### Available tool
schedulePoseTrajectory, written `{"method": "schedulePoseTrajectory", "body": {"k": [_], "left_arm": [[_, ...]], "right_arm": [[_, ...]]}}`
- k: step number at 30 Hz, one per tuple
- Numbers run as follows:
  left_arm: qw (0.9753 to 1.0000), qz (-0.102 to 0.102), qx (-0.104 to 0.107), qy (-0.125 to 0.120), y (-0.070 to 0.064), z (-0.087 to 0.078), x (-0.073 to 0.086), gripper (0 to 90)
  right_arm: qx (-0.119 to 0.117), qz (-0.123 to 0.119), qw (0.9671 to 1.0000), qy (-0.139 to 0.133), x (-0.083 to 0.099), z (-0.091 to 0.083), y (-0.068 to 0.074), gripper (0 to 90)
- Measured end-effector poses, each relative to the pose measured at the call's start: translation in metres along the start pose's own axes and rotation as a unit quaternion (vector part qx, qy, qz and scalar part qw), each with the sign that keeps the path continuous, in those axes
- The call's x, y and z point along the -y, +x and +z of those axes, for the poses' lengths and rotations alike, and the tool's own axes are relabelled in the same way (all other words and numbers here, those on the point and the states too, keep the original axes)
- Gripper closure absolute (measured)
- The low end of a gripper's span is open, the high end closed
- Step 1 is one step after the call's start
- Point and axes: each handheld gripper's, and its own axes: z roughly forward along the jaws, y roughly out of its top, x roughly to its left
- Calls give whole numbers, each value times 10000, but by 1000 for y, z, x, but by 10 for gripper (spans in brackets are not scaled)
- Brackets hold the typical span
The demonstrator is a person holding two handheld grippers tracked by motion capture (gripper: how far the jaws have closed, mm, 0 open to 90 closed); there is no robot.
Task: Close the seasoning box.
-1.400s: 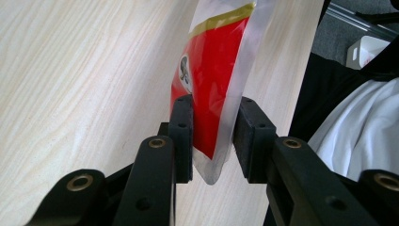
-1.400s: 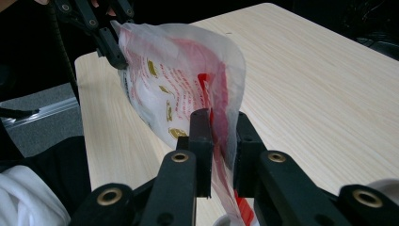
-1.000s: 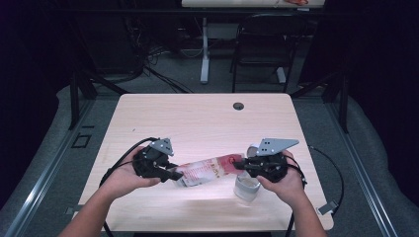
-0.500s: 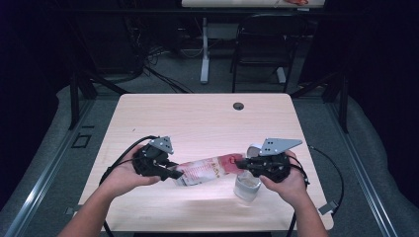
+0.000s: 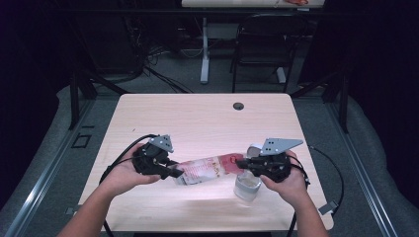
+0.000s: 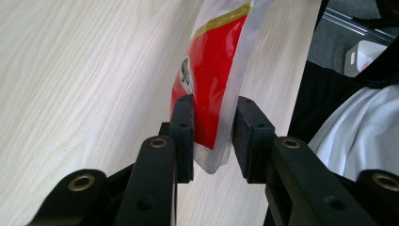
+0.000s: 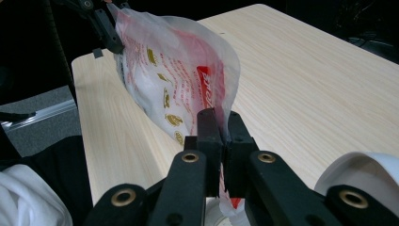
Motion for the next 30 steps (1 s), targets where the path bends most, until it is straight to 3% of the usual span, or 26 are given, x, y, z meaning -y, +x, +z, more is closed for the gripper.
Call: {"method": "schedulePoseTrajectory", "body": {"k": [30], "left_arm": [[9999, 69, -83, -110, -2, -12, -17, 723]], "right_arm": [[17, 120, 9999, -16, 5, -6, -5, 890]]}}
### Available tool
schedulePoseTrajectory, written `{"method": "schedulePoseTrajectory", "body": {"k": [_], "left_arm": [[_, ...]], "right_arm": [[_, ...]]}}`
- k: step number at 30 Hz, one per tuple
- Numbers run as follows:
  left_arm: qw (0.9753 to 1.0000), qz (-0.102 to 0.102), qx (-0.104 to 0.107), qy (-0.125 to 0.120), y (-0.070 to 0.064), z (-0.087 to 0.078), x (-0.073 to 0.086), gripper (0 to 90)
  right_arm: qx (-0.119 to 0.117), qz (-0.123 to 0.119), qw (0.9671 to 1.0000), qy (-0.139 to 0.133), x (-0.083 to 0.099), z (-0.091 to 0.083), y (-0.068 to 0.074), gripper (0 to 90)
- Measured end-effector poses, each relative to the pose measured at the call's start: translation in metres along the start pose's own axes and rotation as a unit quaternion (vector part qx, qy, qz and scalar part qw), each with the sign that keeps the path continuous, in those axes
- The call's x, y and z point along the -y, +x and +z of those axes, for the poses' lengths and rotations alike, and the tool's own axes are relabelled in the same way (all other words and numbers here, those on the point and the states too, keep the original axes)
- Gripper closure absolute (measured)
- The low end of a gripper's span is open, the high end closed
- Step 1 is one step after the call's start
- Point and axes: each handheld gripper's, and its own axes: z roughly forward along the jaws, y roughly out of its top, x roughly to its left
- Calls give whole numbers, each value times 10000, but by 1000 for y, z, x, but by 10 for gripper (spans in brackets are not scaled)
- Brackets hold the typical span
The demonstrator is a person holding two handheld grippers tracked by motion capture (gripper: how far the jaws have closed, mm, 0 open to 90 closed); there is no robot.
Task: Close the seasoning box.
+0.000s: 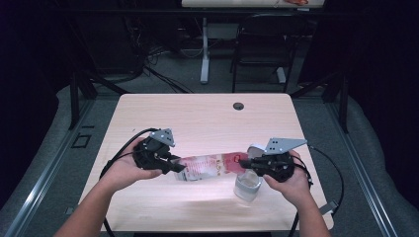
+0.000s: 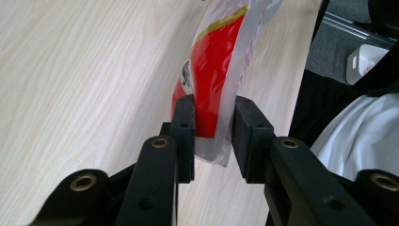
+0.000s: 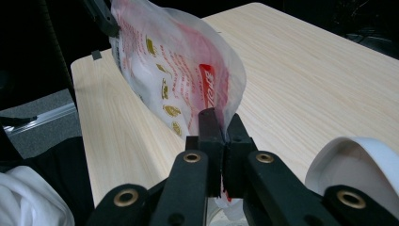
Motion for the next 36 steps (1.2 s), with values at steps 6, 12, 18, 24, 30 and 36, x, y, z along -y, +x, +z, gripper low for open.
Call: {"method": "schedulePoseTrajectory", "body": {"k": [6, 12, 18, 24, 30, 36], "left_arm": [[10000, 44, -14, -26, 0, -2, -4, 726], [10000, 43, -2, -58, 0, -4, -6, 728], [9999, 85, 14, -71, 1, -6, -10, 732], [9999, 106, 17, -82, 0, -7, -12, 736], [9999, 132, 17, -83, 1, -8, -14, 738], [9999, 137, 21, -83, 0, -9, -16, 741]], "right_arm": [[15, 25, 10000, -1, 1, -2, -1, 890], [24, 50, 10000, -26, 3, -3, -1, 891], [45, 67, 10000, -27, 4, -4, -2, 892], [57, 82, 9999, -28, 5, -5, -2, 891], [37, 113, 9999, -38, 6, -6, -3, 892], [49, 149, 9999, -54, 6, -6, -3, 891]]}}
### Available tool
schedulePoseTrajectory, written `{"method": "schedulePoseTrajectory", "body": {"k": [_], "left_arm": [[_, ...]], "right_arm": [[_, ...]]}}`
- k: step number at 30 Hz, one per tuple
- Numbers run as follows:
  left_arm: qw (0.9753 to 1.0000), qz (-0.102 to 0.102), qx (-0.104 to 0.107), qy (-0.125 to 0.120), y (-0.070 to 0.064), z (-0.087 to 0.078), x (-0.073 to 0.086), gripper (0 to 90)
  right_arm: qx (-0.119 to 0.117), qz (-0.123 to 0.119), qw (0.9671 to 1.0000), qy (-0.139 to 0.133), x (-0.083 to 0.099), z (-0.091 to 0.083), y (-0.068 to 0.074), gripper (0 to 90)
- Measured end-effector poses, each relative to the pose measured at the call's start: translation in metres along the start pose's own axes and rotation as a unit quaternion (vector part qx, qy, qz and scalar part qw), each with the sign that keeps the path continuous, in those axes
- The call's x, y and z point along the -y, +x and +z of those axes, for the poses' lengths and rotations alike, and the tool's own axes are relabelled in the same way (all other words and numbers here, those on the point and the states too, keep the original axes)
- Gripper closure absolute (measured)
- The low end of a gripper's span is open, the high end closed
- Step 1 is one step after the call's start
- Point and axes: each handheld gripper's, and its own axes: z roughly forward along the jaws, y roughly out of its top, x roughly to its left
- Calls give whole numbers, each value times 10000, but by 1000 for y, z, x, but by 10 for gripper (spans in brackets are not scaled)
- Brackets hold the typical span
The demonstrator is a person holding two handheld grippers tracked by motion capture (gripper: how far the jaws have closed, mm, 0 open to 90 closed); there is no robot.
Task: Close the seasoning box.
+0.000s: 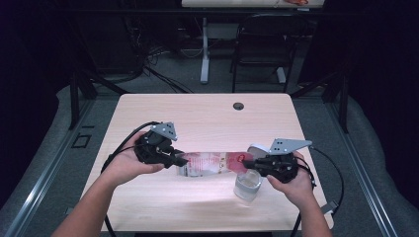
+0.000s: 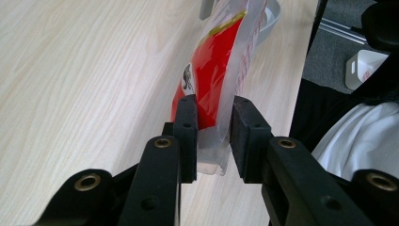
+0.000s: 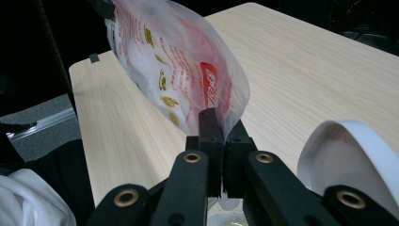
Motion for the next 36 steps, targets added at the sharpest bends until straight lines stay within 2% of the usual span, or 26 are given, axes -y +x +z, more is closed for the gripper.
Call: {"method": "schedulePoseTrajectory", "body": {"k": [14, 22, 36], "left_arm": [[9999, 141, 3, -51, -5, -3, -14, 749], [9998, 193, 72, -51, -8, -2, -21, 750], [9998, 190, 22, -33, -12, -4, -26, 749]], "right_arm": [[34, 122, 9999, -83, 0, -12, -2, 891], [102, 161, 9998, -38, -1, -22, 0, 891], [73, 267, 9996, -86, 5, -23, -1, 891]]}}
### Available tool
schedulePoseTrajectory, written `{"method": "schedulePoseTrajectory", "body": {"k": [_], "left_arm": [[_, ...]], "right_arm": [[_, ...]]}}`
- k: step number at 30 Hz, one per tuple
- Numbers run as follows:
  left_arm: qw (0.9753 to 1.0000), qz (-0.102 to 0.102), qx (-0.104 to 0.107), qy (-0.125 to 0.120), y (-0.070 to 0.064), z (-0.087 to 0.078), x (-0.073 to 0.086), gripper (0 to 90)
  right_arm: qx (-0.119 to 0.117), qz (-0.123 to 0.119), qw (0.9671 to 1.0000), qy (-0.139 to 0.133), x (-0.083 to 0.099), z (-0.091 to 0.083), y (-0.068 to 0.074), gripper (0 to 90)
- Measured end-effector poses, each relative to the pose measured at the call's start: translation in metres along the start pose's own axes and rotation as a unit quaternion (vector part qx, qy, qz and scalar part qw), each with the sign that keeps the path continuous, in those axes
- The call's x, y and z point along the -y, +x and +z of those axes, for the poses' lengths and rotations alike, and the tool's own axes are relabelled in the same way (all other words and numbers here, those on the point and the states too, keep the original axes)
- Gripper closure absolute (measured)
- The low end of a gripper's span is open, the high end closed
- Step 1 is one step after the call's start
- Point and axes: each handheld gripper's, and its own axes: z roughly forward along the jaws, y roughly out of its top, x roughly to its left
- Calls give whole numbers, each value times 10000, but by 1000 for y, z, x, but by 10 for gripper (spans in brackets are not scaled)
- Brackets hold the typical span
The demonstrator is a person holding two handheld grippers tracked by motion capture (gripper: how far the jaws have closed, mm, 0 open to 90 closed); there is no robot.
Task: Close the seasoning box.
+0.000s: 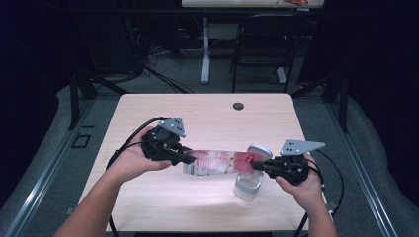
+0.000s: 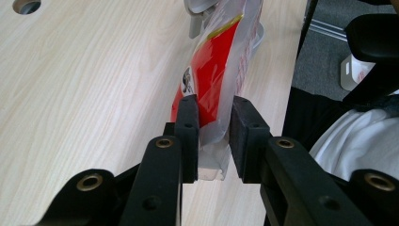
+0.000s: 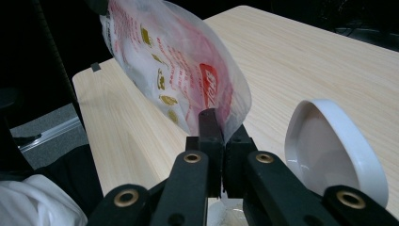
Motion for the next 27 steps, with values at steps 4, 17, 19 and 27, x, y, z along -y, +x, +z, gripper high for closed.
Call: {"method": "schedulePoseTrajectory", "body": {"k": [4, 17, 19, 27], "left_arm": [[10000, -16, 8, -18, 1, -2, 0, 750], [10000, -8, 29, 5, 1, -3, -1, 751], [10000, -11, 48, -2, 1, -3, -2, 751], [10000, -10, 15, -5, 0, -3, -2, 752]], "right_arm": [[-23, 22, 10000, -13, 0, 2, -1, 891], [-40, 18, 10000, 15, 0, 3, 0, 891], [-44, 13, 10000, 8, 0, 2, -1, 891], [-31, 60, 10000, -28, 2, 2, -1, 891]]}}
